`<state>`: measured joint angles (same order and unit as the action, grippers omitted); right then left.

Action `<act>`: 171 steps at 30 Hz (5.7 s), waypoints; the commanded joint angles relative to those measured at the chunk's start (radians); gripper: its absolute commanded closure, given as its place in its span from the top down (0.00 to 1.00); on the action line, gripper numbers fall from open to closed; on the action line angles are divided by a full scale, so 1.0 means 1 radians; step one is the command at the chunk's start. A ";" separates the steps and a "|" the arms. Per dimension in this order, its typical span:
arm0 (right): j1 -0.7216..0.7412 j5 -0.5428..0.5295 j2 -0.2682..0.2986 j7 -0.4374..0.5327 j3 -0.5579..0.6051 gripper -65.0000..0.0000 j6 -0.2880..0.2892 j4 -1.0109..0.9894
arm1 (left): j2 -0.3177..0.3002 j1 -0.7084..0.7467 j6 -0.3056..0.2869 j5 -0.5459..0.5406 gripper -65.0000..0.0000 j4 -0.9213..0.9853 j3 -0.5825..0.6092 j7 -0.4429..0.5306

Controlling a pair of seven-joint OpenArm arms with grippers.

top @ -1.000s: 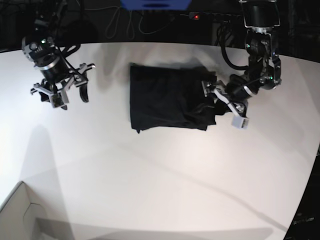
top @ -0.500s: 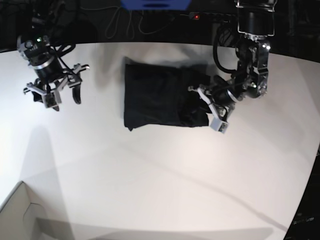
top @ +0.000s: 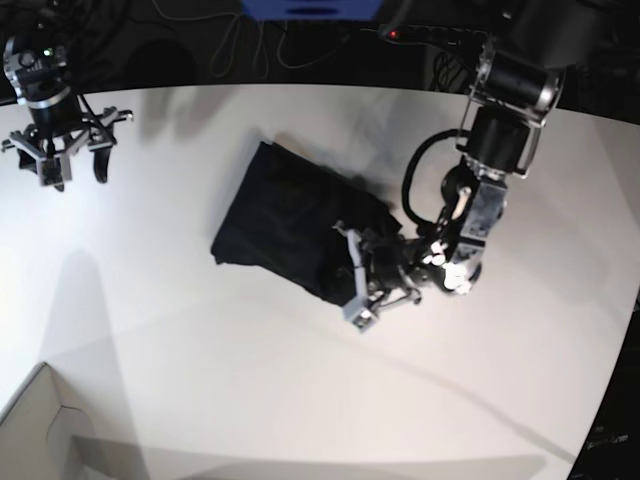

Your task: Layout the t-shirt on the table in an organized manner, then fold the t-shirt properly

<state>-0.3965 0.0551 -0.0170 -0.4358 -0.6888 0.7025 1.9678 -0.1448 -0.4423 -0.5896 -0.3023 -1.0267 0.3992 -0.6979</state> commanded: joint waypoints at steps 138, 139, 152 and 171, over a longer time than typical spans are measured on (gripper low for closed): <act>0.024 -0.146 -0.140 0.021 -0.401 0.00 -0.004 -0.130 | 0.004 1.069 -0.010 0.085 0.00 -0.656 -1.304 0.137; 0.014 -0.163 -0.140 0.021 -0.424 0.00 -0.004 -0.144 | 0.007 1.072 -0.010 0.085 0.01 -0.631 -1.278 0.140; 0.000 -0.093 -0.111 0.051 -0.351 0.00 -0.004 -0.735 | -0.020 0.860 -0.007 0.104 0.00 0.115 -0.816 0.442; 0.193 0.272 -0.027 1.007 -0.306 0.00 -0.643 -1.849 | -0.002 0.480 0.426 0.315 0.00 0.886 -0.558 0.877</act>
<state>-0.2005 0.3180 -0.0460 0.5411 -0.9970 0.0490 0.1177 -0.1501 0.0387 -0.1585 0.0097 -0.1383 -0.1612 0.1764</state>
